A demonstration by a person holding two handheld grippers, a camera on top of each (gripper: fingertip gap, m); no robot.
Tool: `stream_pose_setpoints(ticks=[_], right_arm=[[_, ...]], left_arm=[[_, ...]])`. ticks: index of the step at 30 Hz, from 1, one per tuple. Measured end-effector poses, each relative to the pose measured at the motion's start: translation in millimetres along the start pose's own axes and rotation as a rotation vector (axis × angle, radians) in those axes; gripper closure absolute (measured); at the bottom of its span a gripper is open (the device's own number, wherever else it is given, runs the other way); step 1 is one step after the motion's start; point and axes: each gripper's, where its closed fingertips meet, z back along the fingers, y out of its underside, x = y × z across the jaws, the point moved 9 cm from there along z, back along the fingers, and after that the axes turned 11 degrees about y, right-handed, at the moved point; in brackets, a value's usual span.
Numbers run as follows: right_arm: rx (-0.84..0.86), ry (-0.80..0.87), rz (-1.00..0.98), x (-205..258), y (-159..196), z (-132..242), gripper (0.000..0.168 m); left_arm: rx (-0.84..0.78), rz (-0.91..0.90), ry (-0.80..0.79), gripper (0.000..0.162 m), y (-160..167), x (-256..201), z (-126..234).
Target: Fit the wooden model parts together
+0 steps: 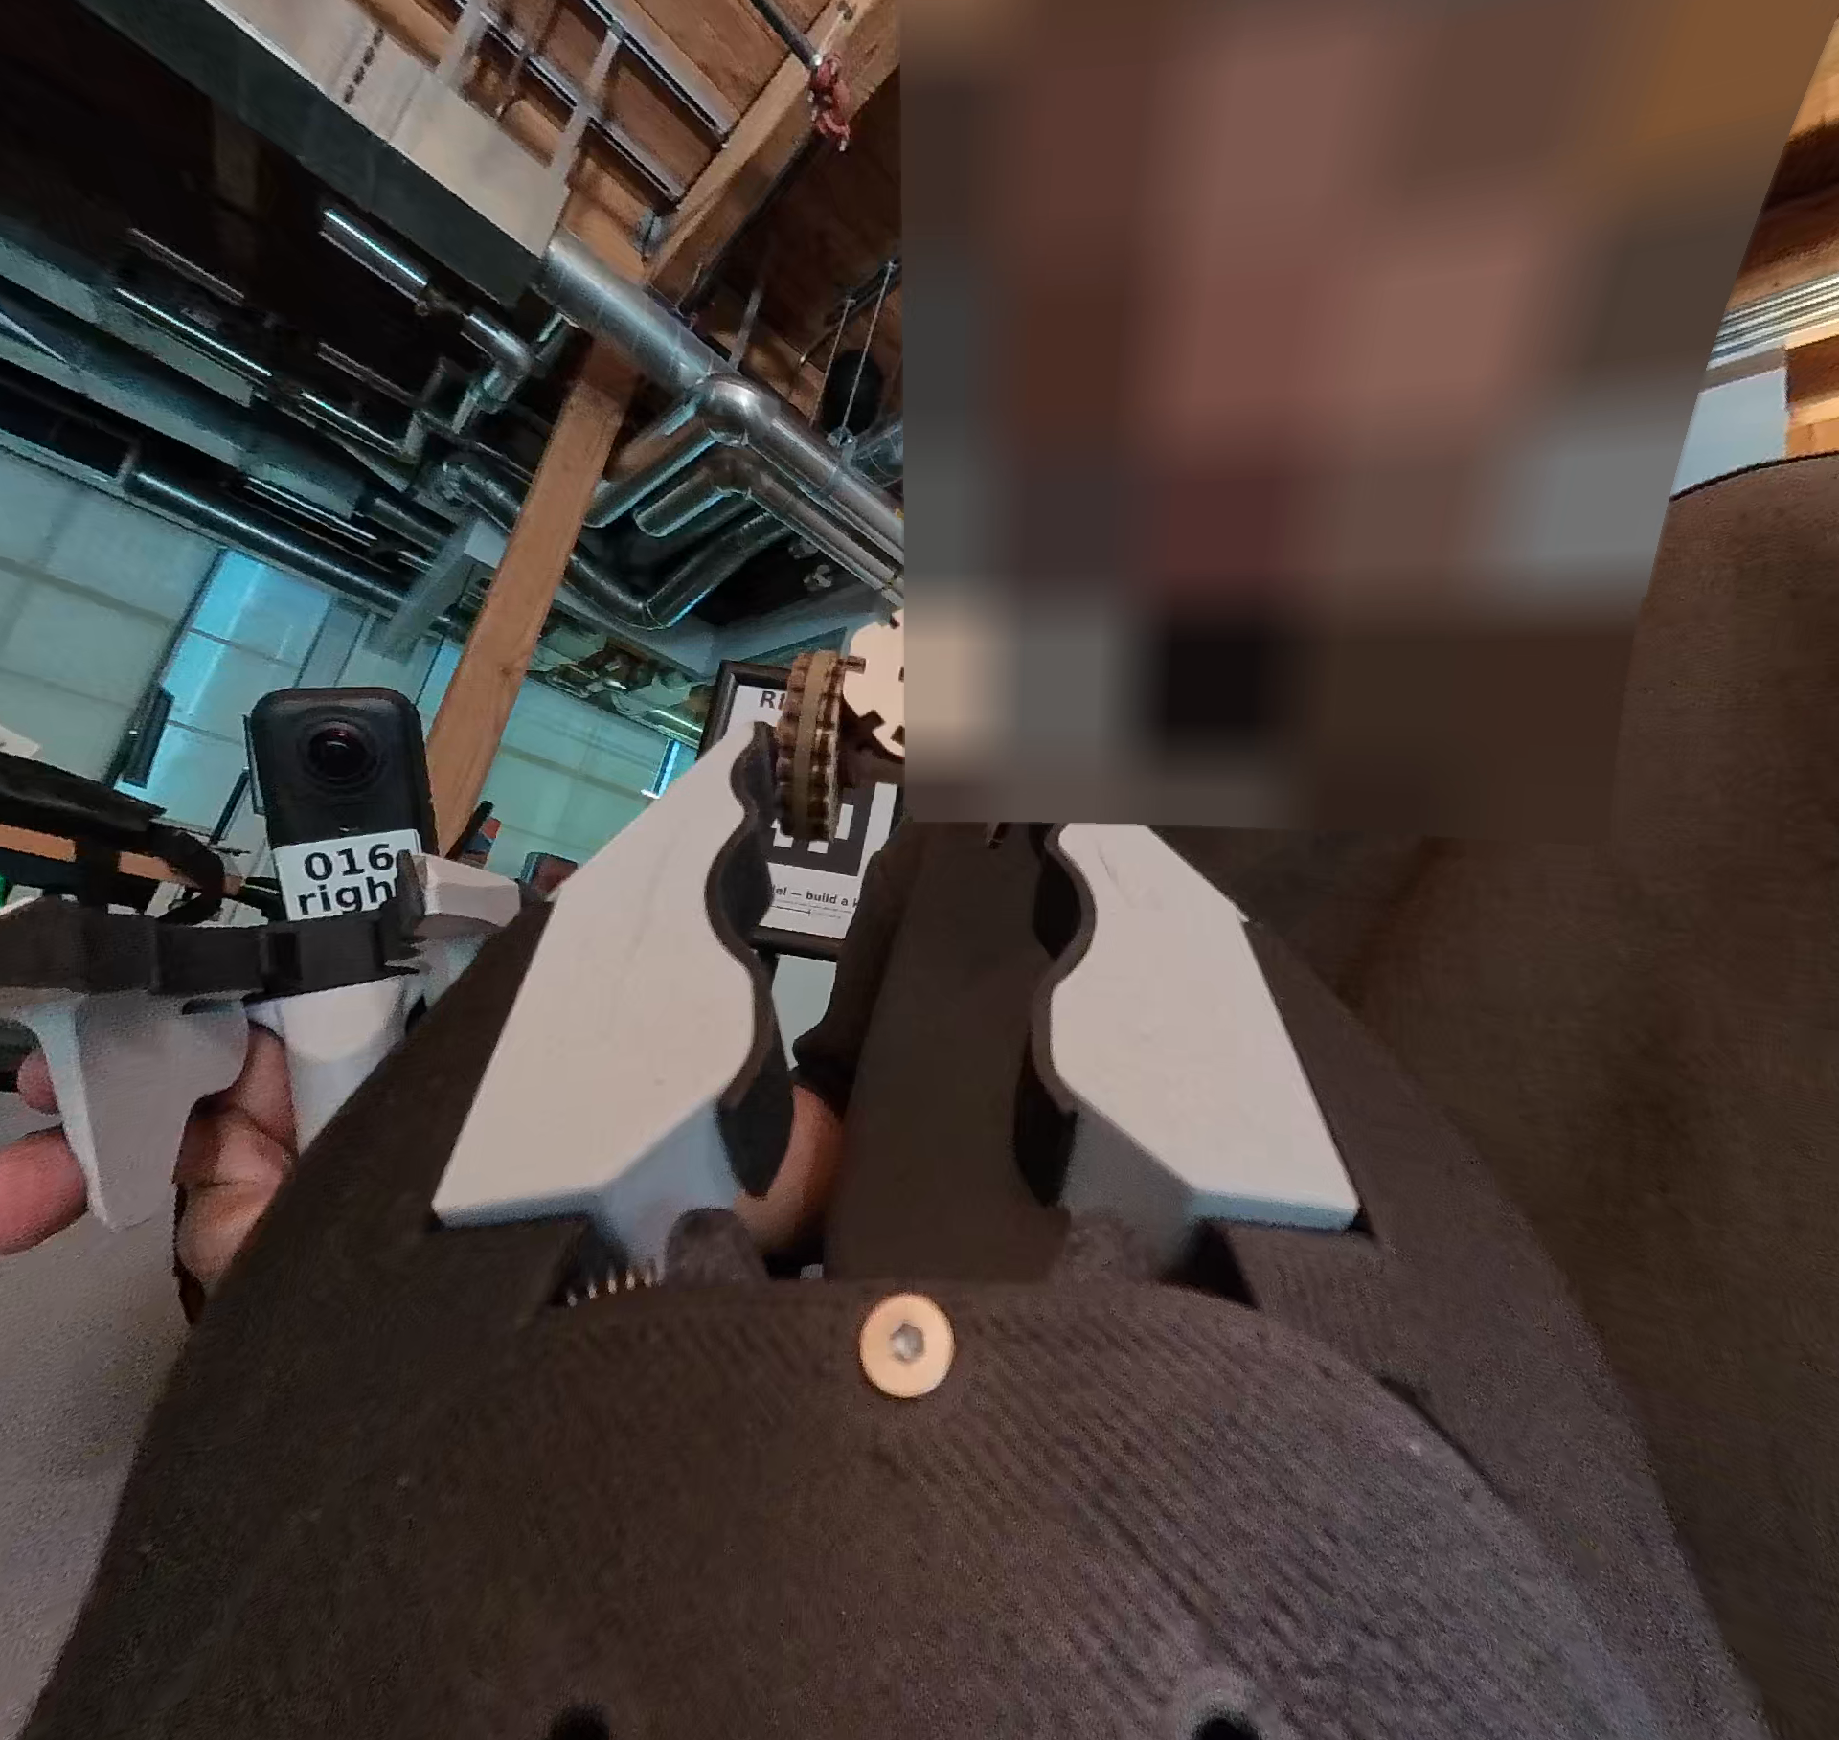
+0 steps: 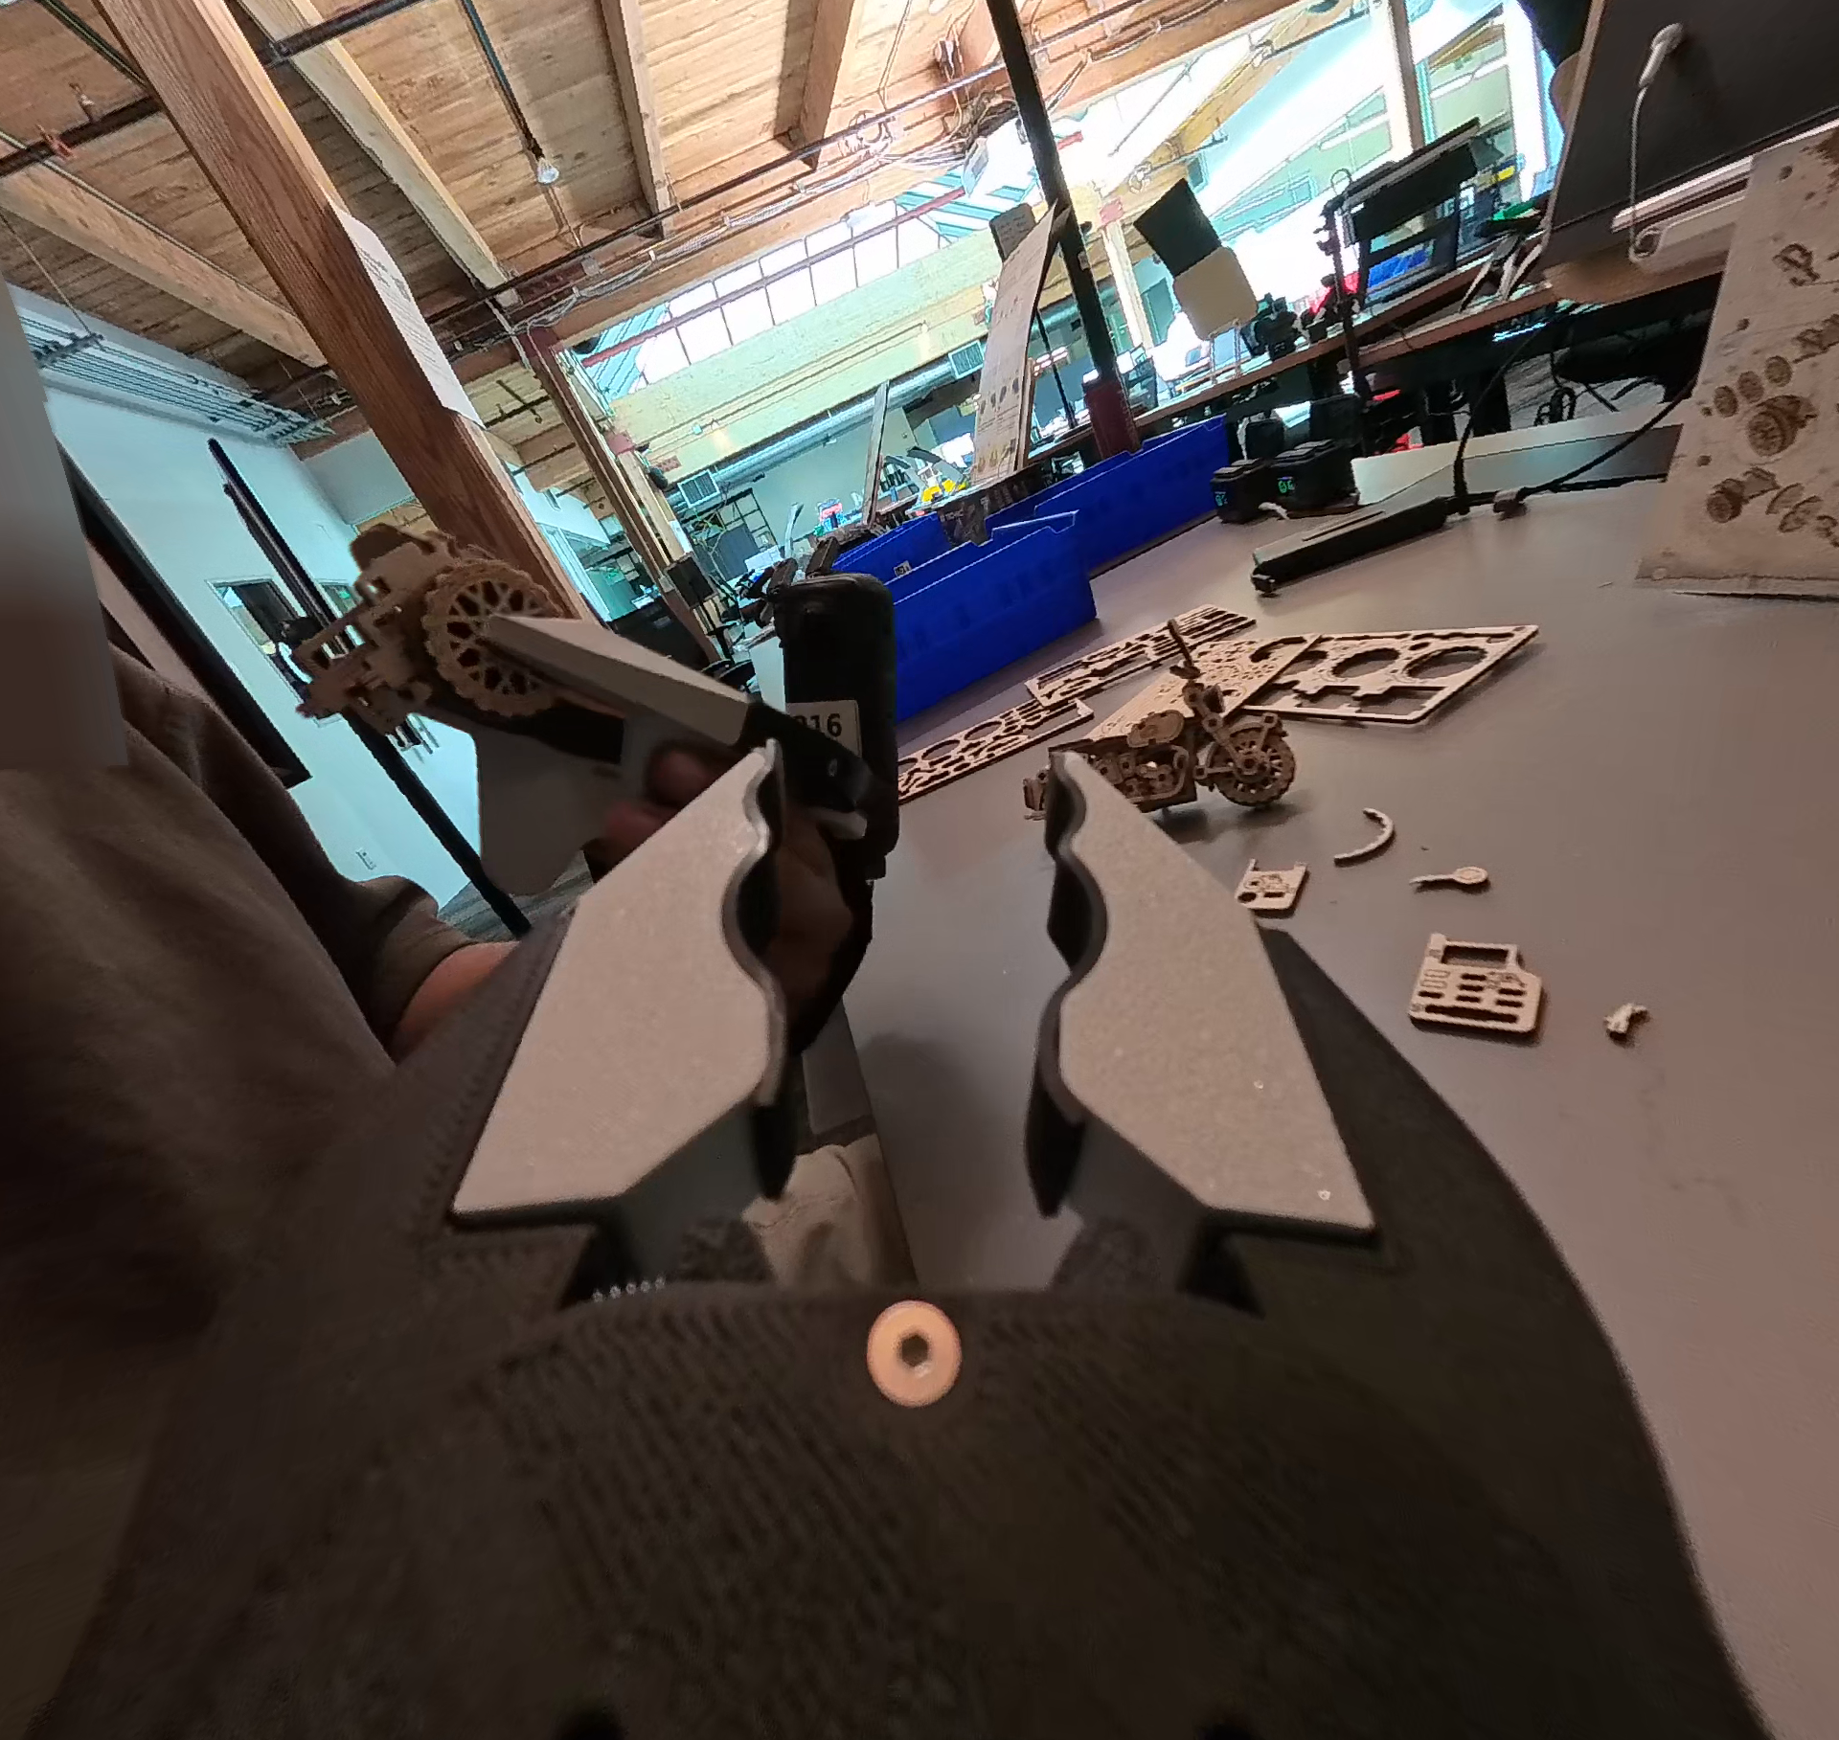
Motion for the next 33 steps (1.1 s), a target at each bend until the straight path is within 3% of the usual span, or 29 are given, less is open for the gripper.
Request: stream_pose_setpoints(ticks=[1, 11, 18, 24, 30, 33], right_arm=[[0.000, 0.000, -0.001, -0.1, 0.0, 0.1, 0.117], [0.004, 0.002, 0.005, -0.4, 0.4, -0.5, 0.117], [0.011, 0.006, 0.007, -0.9, 1.3, -1.3, 0.118], [0.019, 0.057, -0.006, -5.9, 1.7, -0.5, 0.119], [0.000, 0.102, -0.049, -13.2, 0.3, 0.6, 0.121], [-0.005, 0.111, -0.064, -14.1, 0.0, 0.3, 0.121]], left_arm=[[-0.001, 0.003, 0.006, 0.114, 0.0, -0.3, -0.1], [-0.009, 0.053, 0.072, 0.113, 0.2, -2.6, -1.2], [0.011, 0.047, 0.006, 0.113, -1.5, 0.6, 3.1], [0.084, -0.113, -0.400, 0.114, -11.2, 15.9, 27.4], [0.342, -0.353, -0.877, 0.114, -16.6, 23.7, 46.9], [0.392, -0.382, -1.024, 0.114, -15.5, 27.2, 54.2]])
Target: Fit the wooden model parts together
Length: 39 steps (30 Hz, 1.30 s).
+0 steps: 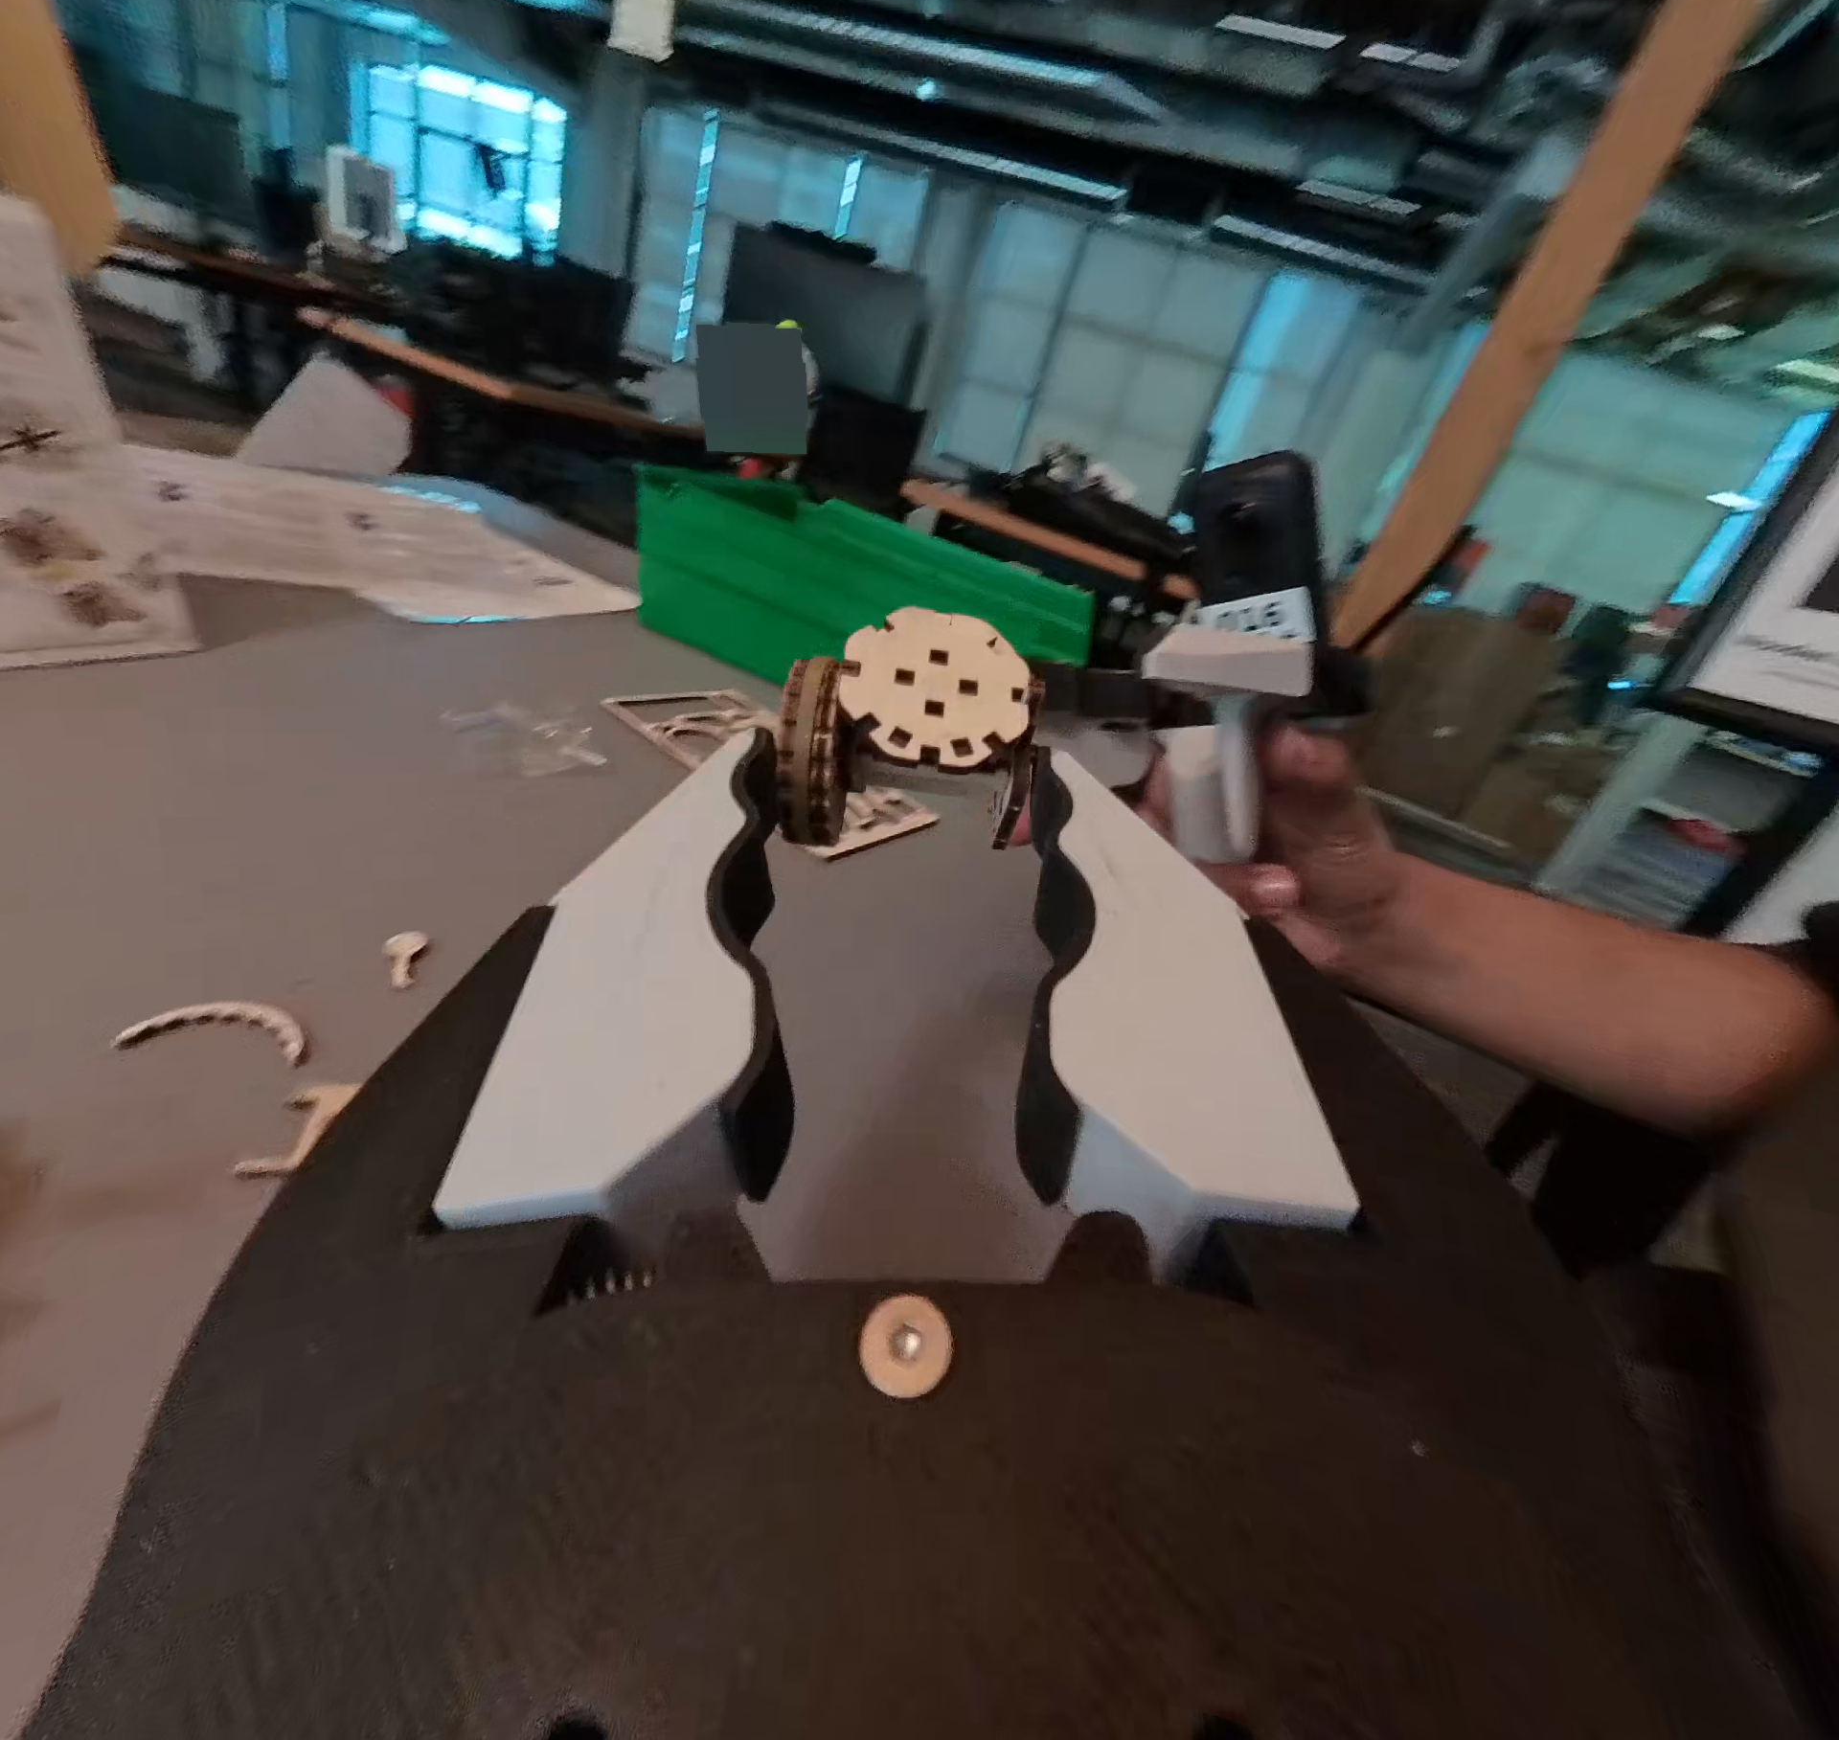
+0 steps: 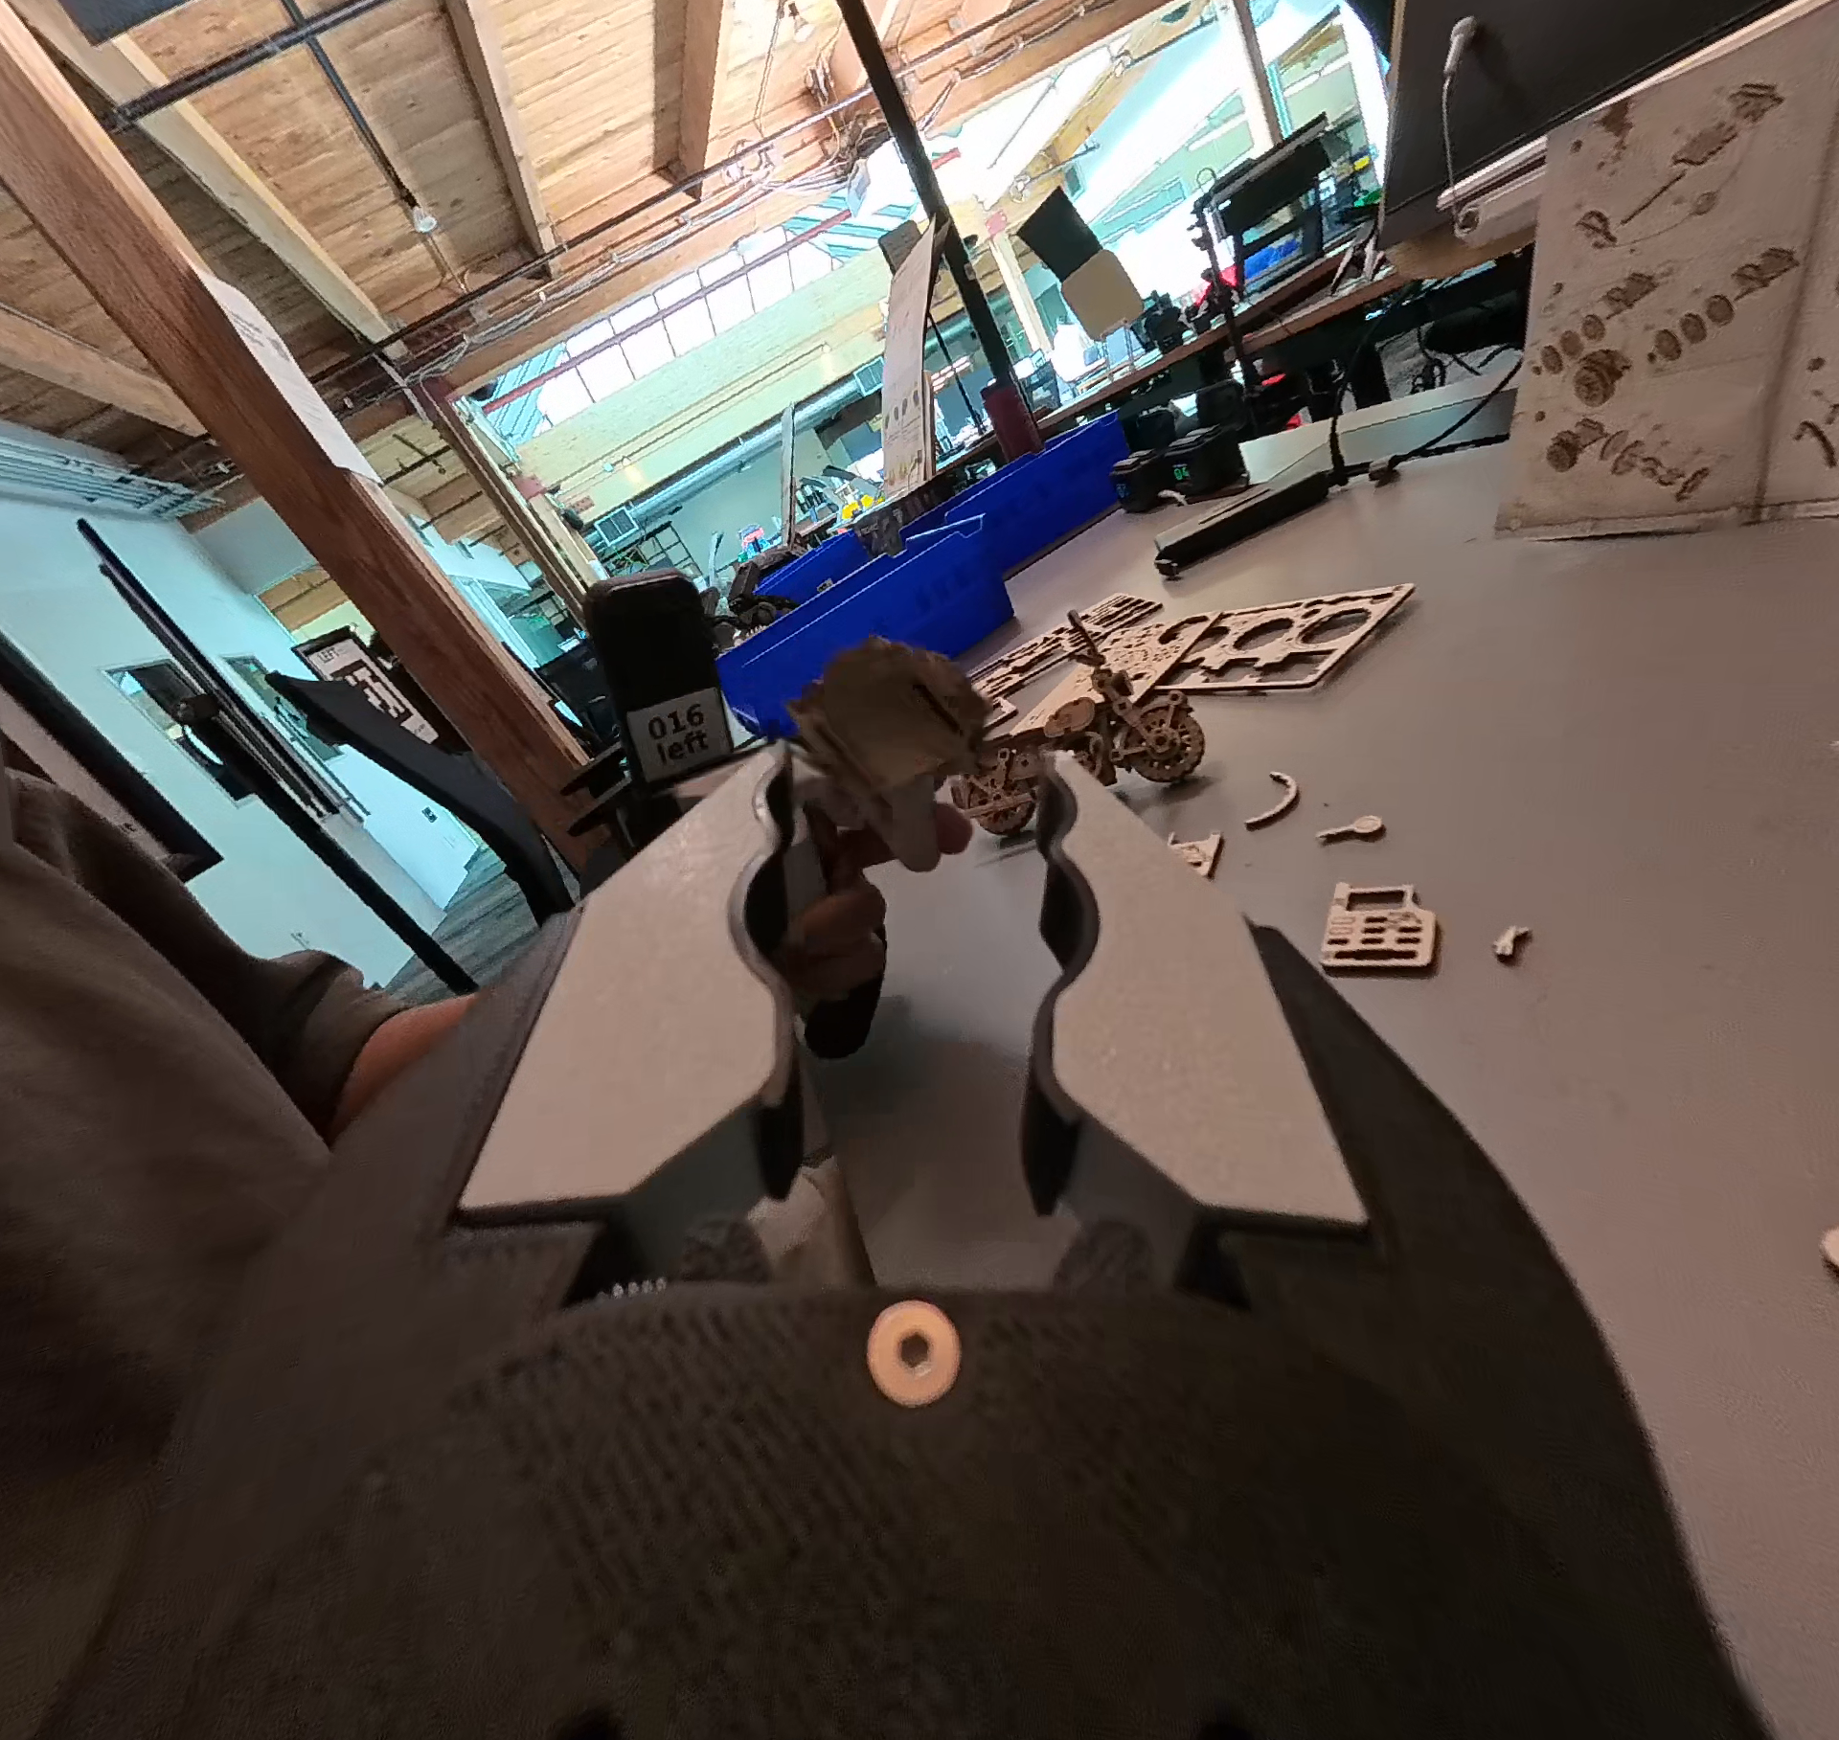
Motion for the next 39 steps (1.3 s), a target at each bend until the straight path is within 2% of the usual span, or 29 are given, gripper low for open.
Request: stream_pose_setpoints(ticks=[5, 9, 13, 17, 26, 31, 39], right_arm=[[0.011, 0.039, 0.019, 0.3, 2.4, -1.4, 0.122], [0.035, 0.060, 0.055, 1.4, 5.2, -3.8, 0.123], [0.029, 0.068, 0.052, 0.9, 4.9, -2.7, 0.123], [0.027, 0.098, 0.054, -1.2, 4.6, 3.9, 0.124], [-0.001, 0.202, 0.096, 0.1, 5.2, 31.8, 0.125], [-0.024, 0.231, 0.092, 0.4, 4.0, 43.1, 0.125], [-0.016, 0.224, 0.094, -0.9, 4.3, 37.7, 0.125]], left_arm=[[0.065, 0.024, -0.111, 0.114, 4.7, 5.5, -1.7], [0.125, 0.159, -0.172, 0.114, 11.2, 13.0, -3.8], [0.357, 0.180, -0.249, 0.114, 22.3, 12.6, -12.3], [0.566, 0.014, -0.353, 0.114, 29.6, 7.7, -20.7], [0.698, 0.054, -0.375, 0.113, 41.5, 21.2, -40.1], [0.727, -0.006, -0.390, 0.114, 42.1, 23.9, -46.8], [0.718, 0.050, -0.375, 0.108, 41.9, 26.0, -41.5]])
